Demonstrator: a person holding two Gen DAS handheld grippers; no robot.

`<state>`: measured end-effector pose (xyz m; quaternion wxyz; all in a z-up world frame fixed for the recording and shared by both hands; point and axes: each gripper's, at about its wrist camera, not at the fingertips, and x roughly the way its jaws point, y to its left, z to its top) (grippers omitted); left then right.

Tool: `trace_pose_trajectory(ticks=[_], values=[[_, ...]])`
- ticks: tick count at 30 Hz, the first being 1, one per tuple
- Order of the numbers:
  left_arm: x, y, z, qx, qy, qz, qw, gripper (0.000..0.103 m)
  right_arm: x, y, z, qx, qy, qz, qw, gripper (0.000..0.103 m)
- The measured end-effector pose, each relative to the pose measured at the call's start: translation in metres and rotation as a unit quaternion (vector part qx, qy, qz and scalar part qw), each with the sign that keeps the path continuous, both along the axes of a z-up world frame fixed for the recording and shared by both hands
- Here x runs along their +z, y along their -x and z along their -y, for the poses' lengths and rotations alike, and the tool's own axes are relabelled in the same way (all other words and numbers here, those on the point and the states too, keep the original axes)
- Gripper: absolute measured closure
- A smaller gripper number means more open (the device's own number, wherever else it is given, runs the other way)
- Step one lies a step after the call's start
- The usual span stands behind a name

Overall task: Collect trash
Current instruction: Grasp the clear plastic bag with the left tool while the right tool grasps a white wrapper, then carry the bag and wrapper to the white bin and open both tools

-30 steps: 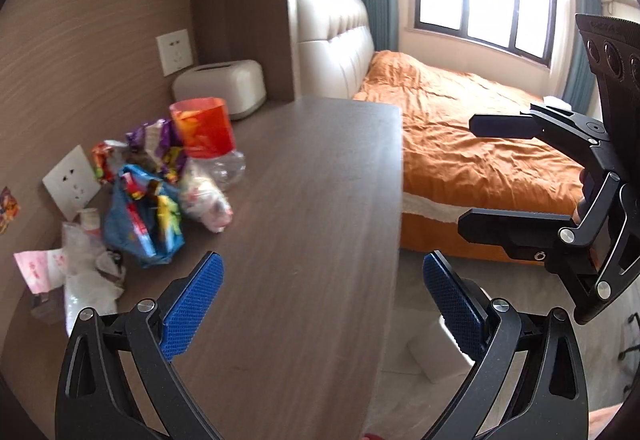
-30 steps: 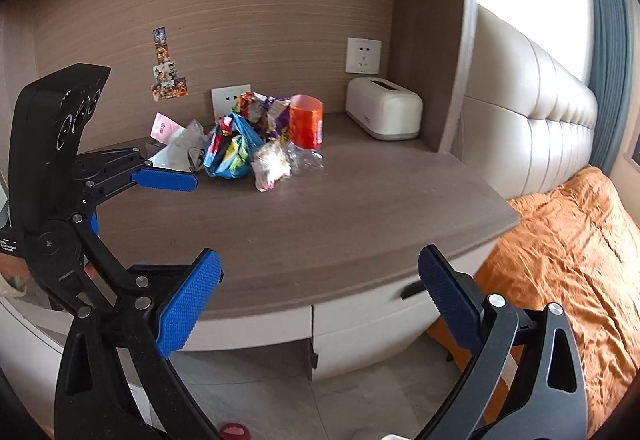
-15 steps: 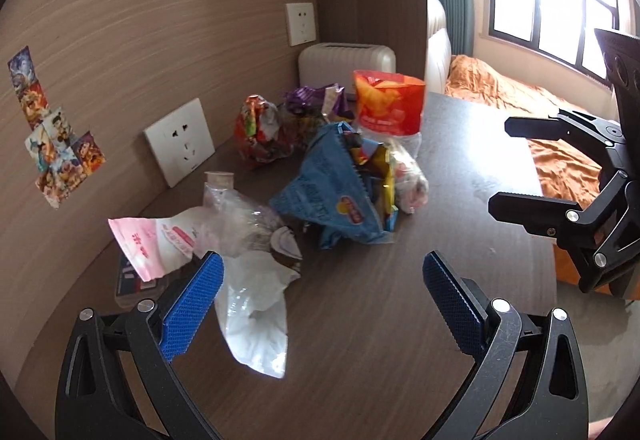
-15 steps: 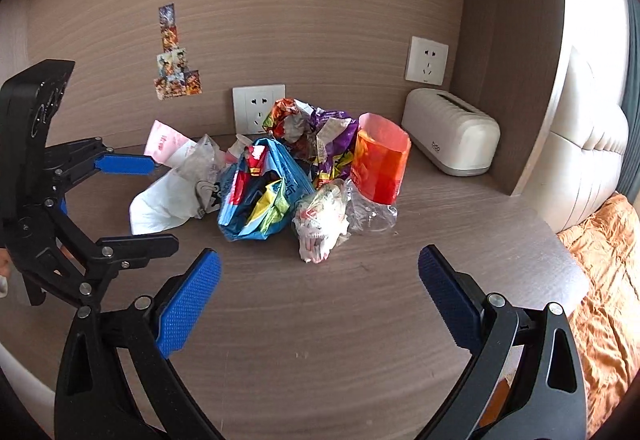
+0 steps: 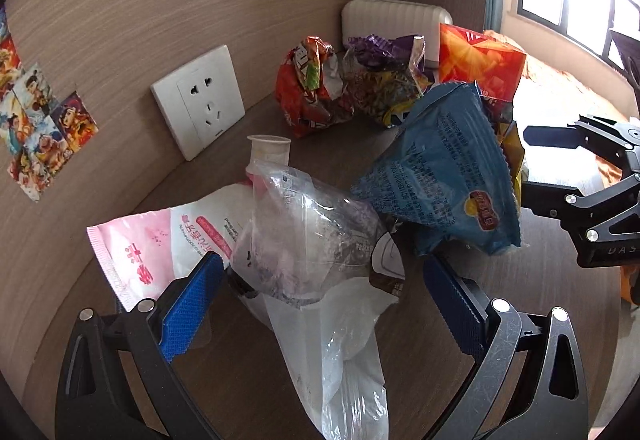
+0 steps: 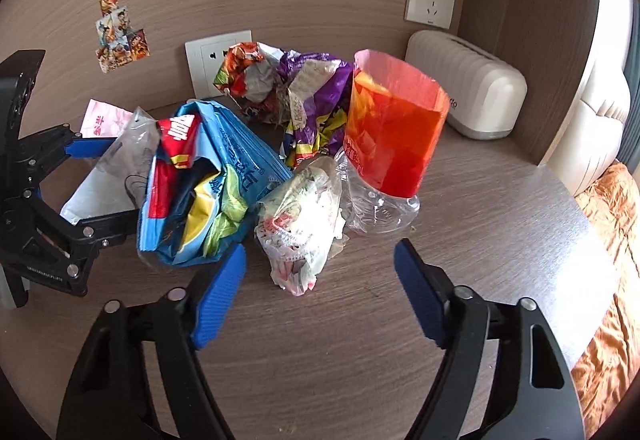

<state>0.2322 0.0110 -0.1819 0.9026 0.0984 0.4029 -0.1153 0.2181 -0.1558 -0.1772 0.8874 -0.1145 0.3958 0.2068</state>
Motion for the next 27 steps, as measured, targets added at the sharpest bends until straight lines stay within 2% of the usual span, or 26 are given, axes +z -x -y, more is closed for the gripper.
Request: trace_pose_trajectory(ticks=[3,4,5,6,7,12,17,21,27], values=[[-0.006,-0.005,0.005,-0.007,-0.002,-0.016,0.9999,0.006,-0.004,-0.007,-0.005,-0.002,0.001,-0.006,1.0,0.026],[-0.007,-0.006,0.008,-0.011,-0.004,-0.02,0.9997,0.012,-0.005,-0.009,-0.007,-0.004,0.001,-0.007,1.0,0.027],[-0.008,-0.007,0.01,-0.015,-0.006,-0.022,0.9996,0.017,-0.007,-0.01,-0.008,-0.003,0.0,-0.01,1.0,0.036],[-0.009,-0.008,0.012,-0.017,-0.01,-0.024,0.9995,0.024,-0.01,-0.012,-0.009,-0.001,-0.004,-0.016,1.0,0.052],[-0.009,-0.008,0.013,-0.02,-0.009,-0.024,0.9995,0.028,-0.012,-0.013,-0.009,-0.004,-0.008,-0.021,1.0,0.06],[-0.007,-0.001,0.016,-0.023,-0.009,-0.022,0.9994,0.038,-0.005,-0.001,0.001,-0.01,-0.033,-0.014,0.999,0.06],[0.009,0.024,0.019,-0.037,0.006,-0.009,0.9993,0.038,0.007,0.018,0.013,0.004,-0.039,-0.008,0.999,0.06],[0.023,0.047,0.028,-0.069,0.007,0.009,0.9976,0.038,0.019,0.039,0.025,0.033,-0.057,0.003,0.998,0.06],[0.037,0.076,0.055,-0.118,0.017,0.019,0.9927,0.038,0.03,0.074,0.048,0.055,-0.052,0.019,0.997,0.06]])
